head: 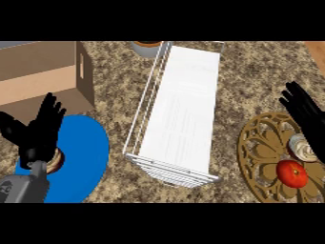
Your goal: Pick the tomato from the placemat and place it in the tiered shelf
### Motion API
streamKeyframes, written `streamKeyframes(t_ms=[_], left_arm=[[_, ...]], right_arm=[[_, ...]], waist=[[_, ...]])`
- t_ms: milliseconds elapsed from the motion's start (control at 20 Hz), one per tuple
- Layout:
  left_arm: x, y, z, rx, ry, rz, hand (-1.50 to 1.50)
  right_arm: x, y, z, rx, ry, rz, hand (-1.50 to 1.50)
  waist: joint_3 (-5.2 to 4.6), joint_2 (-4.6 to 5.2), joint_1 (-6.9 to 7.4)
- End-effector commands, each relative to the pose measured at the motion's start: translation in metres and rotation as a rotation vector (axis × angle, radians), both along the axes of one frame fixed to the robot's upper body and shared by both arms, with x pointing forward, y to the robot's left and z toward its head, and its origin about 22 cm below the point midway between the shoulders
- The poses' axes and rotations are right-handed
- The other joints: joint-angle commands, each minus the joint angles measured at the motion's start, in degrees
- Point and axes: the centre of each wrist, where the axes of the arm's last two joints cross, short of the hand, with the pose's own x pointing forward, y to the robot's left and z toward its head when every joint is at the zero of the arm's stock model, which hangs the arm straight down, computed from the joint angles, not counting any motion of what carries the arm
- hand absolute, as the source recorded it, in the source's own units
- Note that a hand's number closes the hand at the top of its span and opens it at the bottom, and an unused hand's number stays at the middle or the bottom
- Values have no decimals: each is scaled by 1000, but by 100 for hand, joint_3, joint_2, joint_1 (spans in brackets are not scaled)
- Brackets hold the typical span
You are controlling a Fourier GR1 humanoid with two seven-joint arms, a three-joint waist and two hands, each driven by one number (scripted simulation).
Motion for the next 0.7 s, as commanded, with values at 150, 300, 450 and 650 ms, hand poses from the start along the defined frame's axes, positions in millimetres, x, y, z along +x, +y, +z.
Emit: streamKeyframes(t_ms=[150, 300, 450, 650], left_arm=[[-17, 14, -10, 193, 34, -142, 0], [-25, 14, -16, 232, 58, -186, 0], [-47, 11, -40, 261, 108, -294, 0], [-43, -14, -49, 282, 74, -405, 0]], right_arm=[[-47, -90, 0, -287, 95, -574, -150], [-102, -152, -16, -652, 383, -810, -150], [-124, -138, -34, -368, 254, -1147, 150], [-151, -88, -48, -243, 95, -1081, -150]], waist=[[-83, 21, -698], [-173, 237, -1072], [-83, -1, -785], [-67, 43, -338]])
